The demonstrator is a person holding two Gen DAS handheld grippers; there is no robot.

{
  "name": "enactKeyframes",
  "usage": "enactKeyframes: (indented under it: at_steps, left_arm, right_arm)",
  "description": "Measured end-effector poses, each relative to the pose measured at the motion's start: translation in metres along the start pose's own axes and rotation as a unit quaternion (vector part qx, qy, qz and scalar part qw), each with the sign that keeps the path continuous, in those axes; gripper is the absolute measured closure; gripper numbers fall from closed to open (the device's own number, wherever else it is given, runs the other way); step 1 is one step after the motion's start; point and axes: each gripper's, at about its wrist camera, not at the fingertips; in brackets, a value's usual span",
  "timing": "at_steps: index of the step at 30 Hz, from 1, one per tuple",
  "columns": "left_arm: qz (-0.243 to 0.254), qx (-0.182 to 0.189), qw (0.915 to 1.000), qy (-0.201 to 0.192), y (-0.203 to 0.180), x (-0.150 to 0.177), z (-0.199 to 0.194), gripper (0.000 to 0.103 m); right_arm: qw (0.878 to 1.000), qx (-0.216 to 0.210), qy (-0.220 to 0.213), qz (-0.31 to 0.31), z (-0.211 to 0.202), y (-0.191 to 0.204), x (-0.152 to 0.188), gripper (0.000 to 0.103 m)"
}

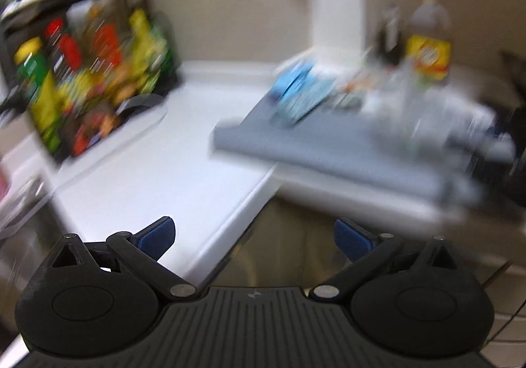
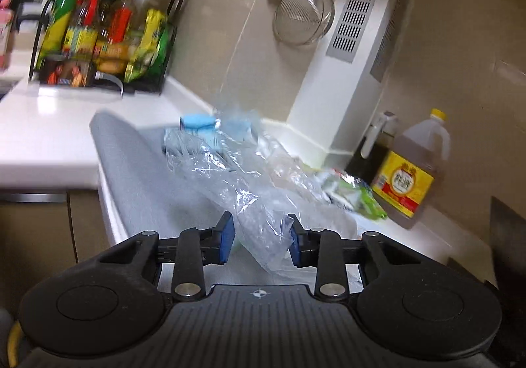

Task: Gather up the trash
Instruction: 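Grasp the crumpled clear plastic bag with the right gripper, then grasp another clear plastic bag with the left gripper while the right gripper holds its bag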

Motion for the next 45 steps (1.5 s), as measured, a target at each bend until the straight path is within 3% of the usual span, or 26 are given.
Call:
enactKeyframes:
  at_steps: [6, 8, 11, 15, 18, 21, 24, 25, 26, 28, 29, 32, 39, 45]
  left_arm:
    - [0.070, 0.114, 0.9897, -0.051, -0.052, -0.078, 0.027, 0.000]
    - [0.101, 0.149, 0.9824, -0.050, -0.075, -0.097, 0.043, 0.000]
    - [0.154, 0.197, 0.9677, -0.028, -0.113, -0.116, 0.069, 0.000]
    - [0.209, 0.232, 0.9497, 0.028, -0.160, -0.114, 0.104, 0.000]
    - [0.249, 0.240, 0.9360, 0.064, -0.187, -0.102, 0.126, 0.000]
    - [0.268, 0.233, 0.9295, 0.101, -0.200, -0.092, 0.150, 0.000]
    - [0.243, 0.230, 0.9343, 0.123, -0.199, -0.091, 0.167, 0.002]
    - [0.229, 0.233, 0.9366, 0.128, -0.197, -0.092, 0.170, 0.018]
    - [0.214, 0.239, 0.9373, 0.137, -0.195, -0.093, 0.173, 0.052]
    - [0.192, 0.251, 0.9357, 0.157, -0.188, -0.095, 0.178, 0.087]
    - [0.188, 0.248, 0.9384, 0.150, -0.184, -0.095, 0.175, 0.096]
    - [0.175, 0.237, 0.9470, 0.127, -0.171, -0.097, 0.169, 0.101]
    - [0.108, 0.194, 0.9706, 0.092, -0.117, -0.104, 0.152, 0.101]
    - [0.046, 0.153, 0.9813, 0.107, -0.077, -0.083, 0.149, 0.101]
  right_arm:
    - [1.000, -0.010, 0.020, 0.012, -0.005, 0.001, 0.023, 0.062]
    - [1.000, -0.001, 0.018, 0.018, -0.008, 0.001, 0.029, 0.051]
    - [0.999, 0.002, 0.023, 0.037, -0.011, -0.005, 0.037, 0.046]
    - [0.997, 0.001, 0.034, 0.068, -0.012, -0.020, 0.045, 0.040]
    - [0.995, -0.005, 0.041, 0.090, -0.010, -0.027, 0.048, 0.035]
    - [0.994, -0.009, 0.043, 0.102, -0.008, -0.029, 0.051, 0.034]
    - [0.994, -0.010, 0.042, 0.104, -0.007, -0.028, 0.053, 0.034]
    - [0.994, -0.010, 0.040, 0.104, -0.007, -0.027, 0.054, 0.034]
    - [0.994, -0.010, 0.040, 0.101, -0.007, -0.026, 0.054, 0.038]
    - [0.994, -0.011, 0.040, 0.097, -0.007, -0.024, 0.054, 0.053]
    - [0.995, -0.011, 0.039, 0.093, -0.008, -0.023, 0.054, 0.056]
    - [0.995, -0.005, 0.038, 0.092, -0.009, -0.021, 0.054, 0.061]
    - [0.994, 0.020, 0.052, 0.092, -0.014, -0.027, 0.054, 0.062]
    - [0.992, 0.039, 0.063, 0.104, -0.016, -0.036, 0.059, 0.062]
Point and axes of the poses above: each gripper's, at about its wrist camera, not at the fingertips, and z roughly the way its jaws point, y to its left, x to its underside, and after that the axes turned 7 degrees about x, right-handed
